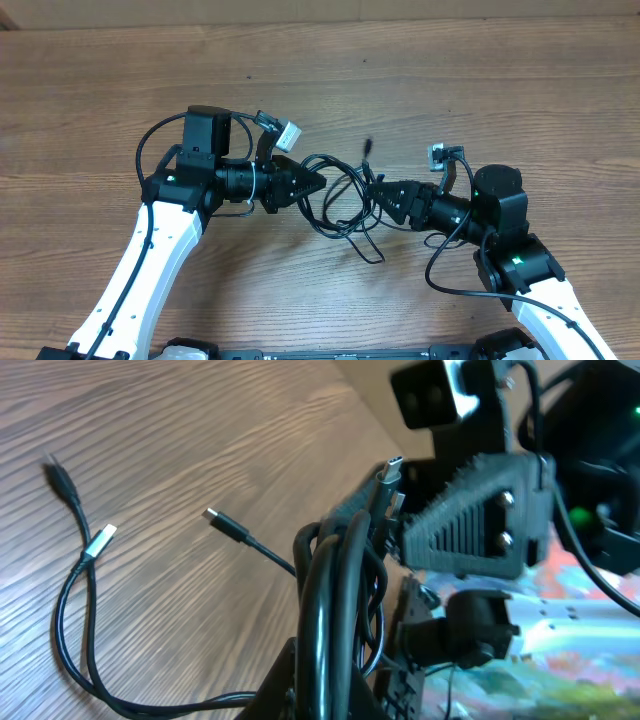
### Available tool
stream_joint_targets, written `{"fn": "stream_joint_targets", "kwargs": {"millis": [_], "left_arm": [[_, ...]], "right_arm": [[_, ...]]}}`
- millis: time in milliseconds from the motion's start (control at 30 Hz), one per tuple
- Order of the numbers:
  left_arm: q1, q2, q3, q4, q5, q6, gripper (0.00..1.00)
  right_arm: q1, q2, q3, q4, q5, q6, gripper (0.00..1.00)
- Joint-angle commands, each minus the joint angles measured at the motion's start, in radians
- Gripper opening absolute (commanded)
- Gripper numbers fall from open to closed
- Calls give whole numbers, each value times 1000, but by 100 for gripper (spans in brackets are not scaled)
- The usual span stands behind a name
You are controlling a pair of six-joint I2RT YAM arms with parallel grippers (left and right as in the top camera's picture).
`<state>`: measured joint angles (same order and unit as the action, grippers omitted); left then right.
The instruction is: Untangle cables
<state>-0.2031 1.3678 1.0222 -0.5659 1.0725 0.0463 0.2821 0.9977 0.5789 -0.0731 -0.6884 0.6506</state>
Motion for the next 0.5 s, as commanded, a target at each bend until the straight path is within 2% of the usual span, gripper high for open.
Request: {"fn": "stream_joint_targets", "kwargs": {"millis": [0, 33, 67, 200, 400, 467], "left_arm": [[-13, -12, 21, -3, 114, 63, 4], [-16, -12, 20, -4, 114, 63, 4], [-21, -11, 20, -8, 101, 63, 4], [-29, -7, 20, -29, 15, 63, 4], [-29, -6, 20, -40, -3, 62, 4], [-29, -6, 20, -24, 96, 62, 4]], "right_arm": [[-2, -8, -1, 32, -3, -27, 49], [-2, -8, -1, 35, -5, -19, 41], [-2, -8, -1, 56, -18, 17, 27], [-2, -8, -1, 116, -90, 42, 4], [15, -8, -1, 146, -151, 63, 4], [47, -2, -2, 138, -135, 63, 4]]}}
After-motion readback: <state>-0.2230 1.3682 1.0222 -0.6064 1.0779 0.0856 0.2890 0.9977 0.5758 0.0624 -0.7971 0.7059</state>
